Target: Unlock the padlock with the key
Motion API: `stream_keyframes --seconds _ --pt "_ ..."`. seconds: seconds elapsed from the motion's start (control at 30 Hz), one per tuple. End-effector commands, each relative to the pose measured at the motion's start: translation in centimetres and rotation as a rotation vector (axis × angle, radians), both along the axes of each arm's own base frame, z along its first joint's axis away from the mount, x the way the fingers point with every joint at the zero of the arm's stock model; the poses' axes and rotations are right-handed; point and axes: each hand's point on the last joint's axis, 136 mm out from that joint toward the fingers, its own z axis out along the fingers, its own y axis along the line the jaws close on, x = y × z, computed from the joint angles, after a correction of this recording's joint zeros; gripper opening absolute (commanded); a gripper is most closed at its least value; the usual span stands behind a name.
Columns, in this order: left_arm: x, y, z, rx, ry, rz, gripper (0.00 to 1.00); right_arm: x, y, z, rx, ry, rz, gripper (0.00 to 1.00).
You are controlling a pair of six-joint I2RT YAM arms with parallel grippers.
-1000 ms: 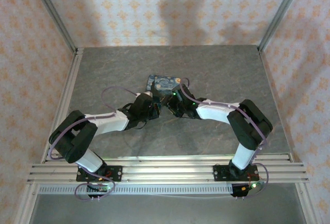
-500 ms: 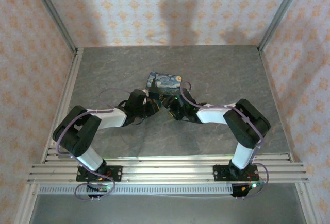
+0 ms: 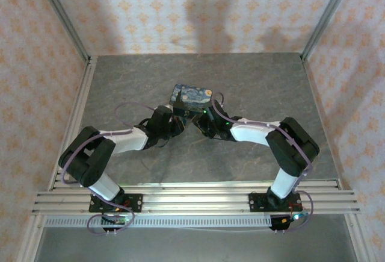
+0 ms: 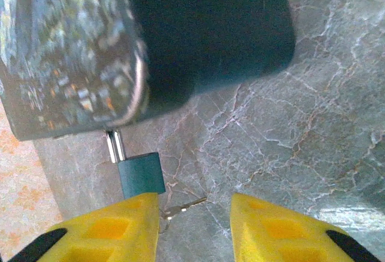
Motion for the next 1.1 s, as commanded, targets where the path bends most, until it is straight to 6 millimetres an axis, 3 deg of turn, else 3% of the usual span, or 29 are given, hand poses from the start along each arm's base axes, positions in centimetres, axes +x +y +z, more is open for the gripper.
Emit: stream_keyframes --seconds 0.0,0.27,0.37,0.53,0.7,1.07 --pt "0.8 0.3 1.2 0.062 -0.047 0.066 0.01 0.2 -0.7 1.6 -0.074 -0.035 0.017 0.36" --pt "0.0 -0.2 1.7 0.108 -0.057 -0.001 0.34 0.2 -2.0 2.5 -0.163 -0.067 0.037 0.36" --pt "-0.5 0.3 1.7 0.133 -0.047 -0.014 0.41 0.4 -1.8 2.7 -0.178 -0.071 0.053 0.36" --pt "-0.4 1.5 1.8 0.067 0.003 -0.021 0.42 1.1 -2.4 4.0 -0.215 -0.096 0.072 0.36" --pt "0.5 0.1 1.2 0.019 0.025 -0.125 0.39 2.5 -3.5 5.4 -0.253 -0.117 0.092 0.36" --pt "2.6 -0.3 -0.3 -0.021 -0.066 -0.079 0.32 3.8 -5.5 5.9 -0.249 -0.124 0.071 0.36"
